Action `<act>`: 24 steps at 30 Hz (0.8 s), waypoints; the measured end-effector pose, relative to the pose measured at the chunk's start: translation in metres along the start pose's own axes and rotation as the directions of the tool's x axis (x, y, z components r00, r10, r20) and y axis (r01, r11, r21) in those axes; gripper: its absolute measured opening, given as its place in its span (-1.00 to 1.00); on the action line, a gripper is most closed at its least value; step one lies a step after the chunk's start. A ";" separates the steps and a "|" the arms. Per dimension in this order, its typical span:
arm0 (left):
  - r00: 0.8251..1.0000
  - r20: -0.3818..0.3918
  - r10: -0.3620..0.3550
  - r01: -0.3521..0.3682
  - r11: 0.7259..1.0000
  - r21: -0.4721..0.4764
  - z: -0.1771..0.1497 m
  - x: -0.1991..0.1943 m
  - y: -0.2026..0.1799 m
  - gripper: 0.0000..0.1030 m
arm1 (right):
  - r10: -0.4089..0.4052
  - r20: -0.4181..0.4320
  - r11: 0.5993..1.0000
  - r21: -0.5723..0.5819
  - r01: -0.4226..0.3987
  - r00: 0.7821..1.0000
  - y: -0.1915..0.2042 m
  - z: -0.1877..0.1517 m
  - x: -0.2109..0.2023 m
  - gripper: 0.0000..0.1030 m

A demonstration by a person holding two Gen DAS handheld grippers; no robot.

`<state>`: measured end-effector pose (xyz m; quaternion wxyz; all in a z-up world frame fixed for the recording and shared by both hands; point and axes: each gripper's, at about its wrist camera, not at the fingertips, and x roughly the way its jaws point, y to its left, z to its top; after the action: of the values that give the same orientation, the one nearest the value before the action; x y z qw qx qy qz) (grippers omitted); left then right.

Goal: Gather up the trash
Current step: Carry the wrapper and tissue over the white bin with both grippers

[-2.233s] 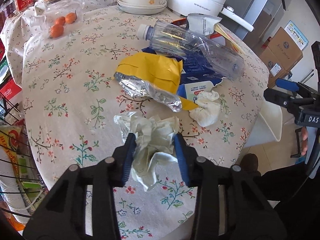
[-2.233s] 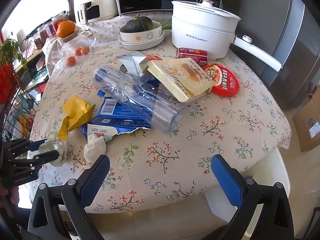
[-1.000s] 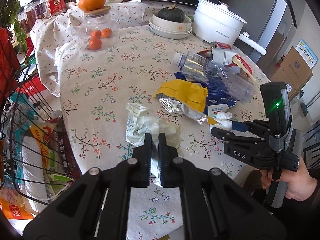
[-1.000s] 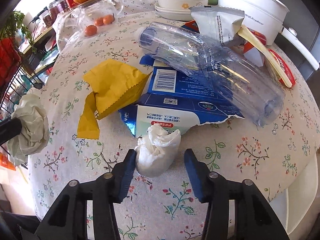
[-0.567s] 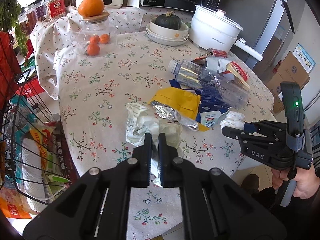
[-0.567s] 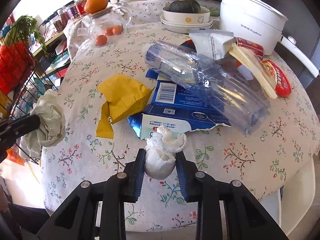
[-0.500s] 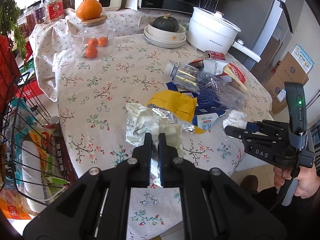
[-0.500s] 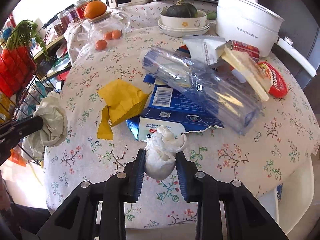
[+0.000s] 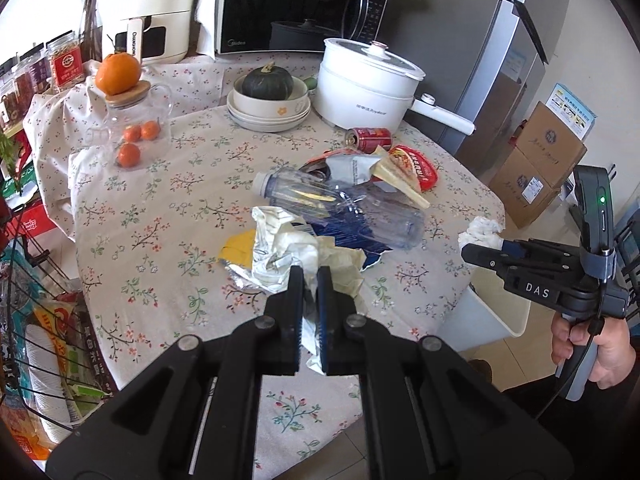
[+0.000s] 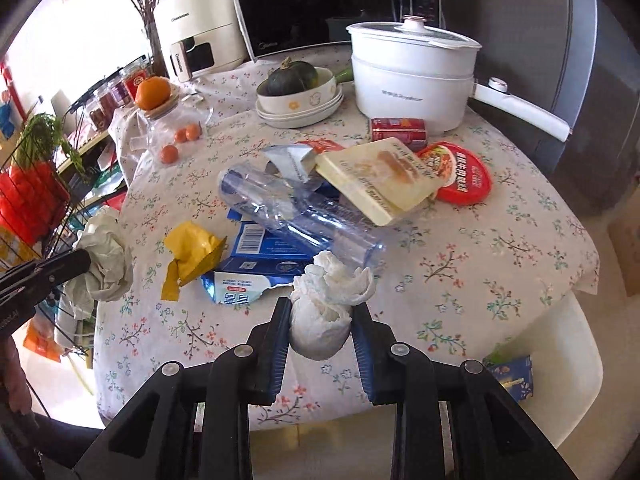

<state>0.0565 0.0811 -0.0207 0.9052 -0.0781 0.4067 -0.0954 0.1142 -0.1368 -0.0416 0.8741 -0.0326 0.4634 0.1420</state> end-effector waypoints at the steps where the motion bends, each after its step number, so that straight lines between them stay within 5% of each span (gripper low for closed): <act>1: 1.000 0.002 -0.009 0.009 1.000 0.004 0.002 0.001 -0.005 -0.86 | -0.003 0.005 1.000 0.008 0.003 1.000 -0.006 0.000 -0.003 -0.41; 17: 0.991 -0.003 -0.130 0.130 0.988 0.085 0.030 0.028 -0.090 -0.86 | -0.131 0.011 0.986 0.102 0.129 0.991 -0.111 -0.005 -0.051 -0.40; 24: 0.984 -0.046 -0.170 0.175 0.977 0.119 0.030 0.051 -0.128 -0.86 | -0.130 0.026 0.969 0.217 0.122 0.991 -0.159 -0.020 -0.069 -0.40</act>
<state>0.0982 -0.0527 -0.0094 0.8893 -0.0555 0.4076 -0.1998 0.1062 -0.3076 -0.0082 0.8889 0.0356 0.4553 0.0359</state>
